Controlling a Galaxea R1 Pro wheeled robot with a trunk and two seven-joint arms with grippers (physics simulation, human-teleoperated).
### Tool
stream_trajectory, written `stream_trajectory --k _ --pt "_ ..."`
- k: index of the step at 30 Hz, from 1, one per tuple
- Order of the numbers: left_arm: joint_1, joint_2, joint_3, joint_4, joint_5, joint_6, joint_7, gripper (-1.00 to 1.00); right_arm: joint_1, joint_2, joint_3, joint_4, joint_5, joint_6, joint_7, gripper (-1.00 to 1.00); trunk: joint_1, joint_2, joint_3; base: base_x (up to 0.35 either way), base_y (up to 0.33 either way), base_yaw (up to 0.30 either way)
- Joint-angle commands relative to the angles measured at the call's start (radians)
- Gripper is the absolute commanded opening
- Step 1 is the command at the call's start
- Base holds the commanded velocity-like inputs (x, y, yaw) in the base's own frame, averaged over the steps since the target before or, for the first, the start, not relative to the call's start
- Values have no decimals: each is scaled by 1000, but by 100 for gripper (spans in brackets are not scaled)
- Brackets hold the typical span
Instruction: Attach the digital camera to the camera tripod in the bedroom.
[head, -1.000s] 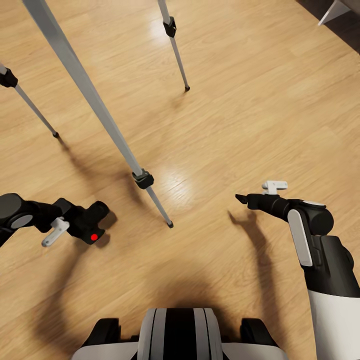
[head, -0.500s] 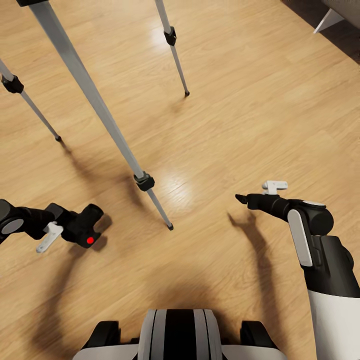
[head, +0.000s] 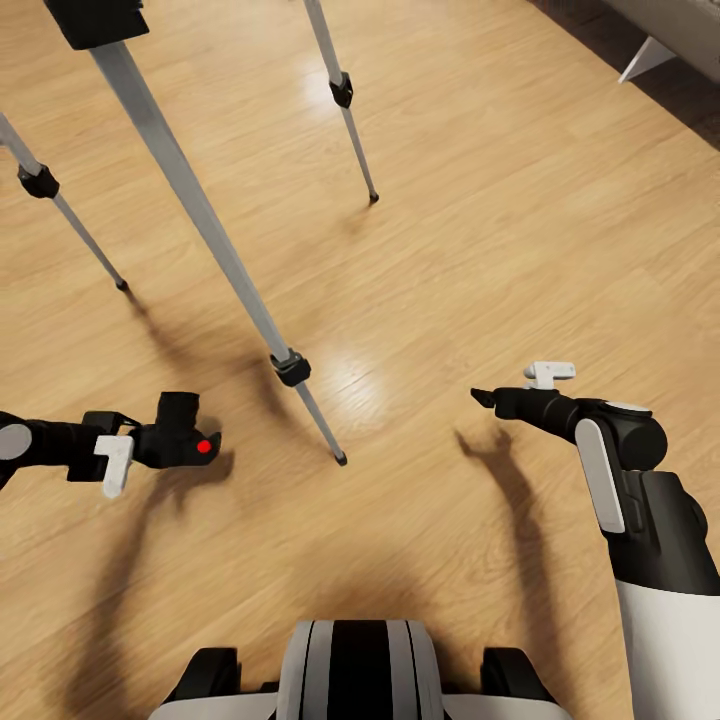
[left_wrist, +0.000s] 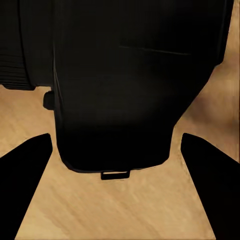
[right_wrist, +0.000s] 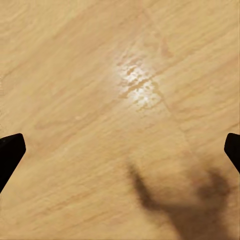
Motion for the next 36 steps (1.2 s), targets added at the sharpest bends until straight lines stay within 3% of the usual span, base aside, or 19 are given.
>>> stream_trajectory --k 1,11,19,26,30,31,34,35,36 --pt "2 -5 11 4 12 29 -4 -100 0 0 -1 -1 0 4 4 100 0 0 1 0 0 0" --pt "20 -55 115 20 88 121 -8 -100 0 0 3 -1 0 4 4 100 0 0 17 0 0 0" --pt "58 -94 180 20 103 237 0 -100 1 0 5 -1 0 3 4 100 0 0 29 0 0 0" --pt "102 -119 248 4 115 318 68 -100 1 1 6 -1 0 3 4 100 0 0 40 0 0 0" --pt "124 -168 341 -7 142 363 95 -100 1 1 7 -1 0 3 4 100 0 0 46 0 0 0" --pt "124 -168 341 -7 142 363 95 -100 1 1 7 -1 0 3 4 100 0 0 48 0 0 0" --pt "133 -234 426 -14 166 388 106 -100 2 1 7 -1 0 3 4 100 0 0 53 0 0 0" --pt "133 -234 426 -14 166 388 106 -100 2 1 7 -1 0 3 4 100 0 0 54 0 0 0" --pt "135 -257 455 -16 171 393 108 -100 2 1 7 -1 0 3 4 100 0 0 56 0 0 0"
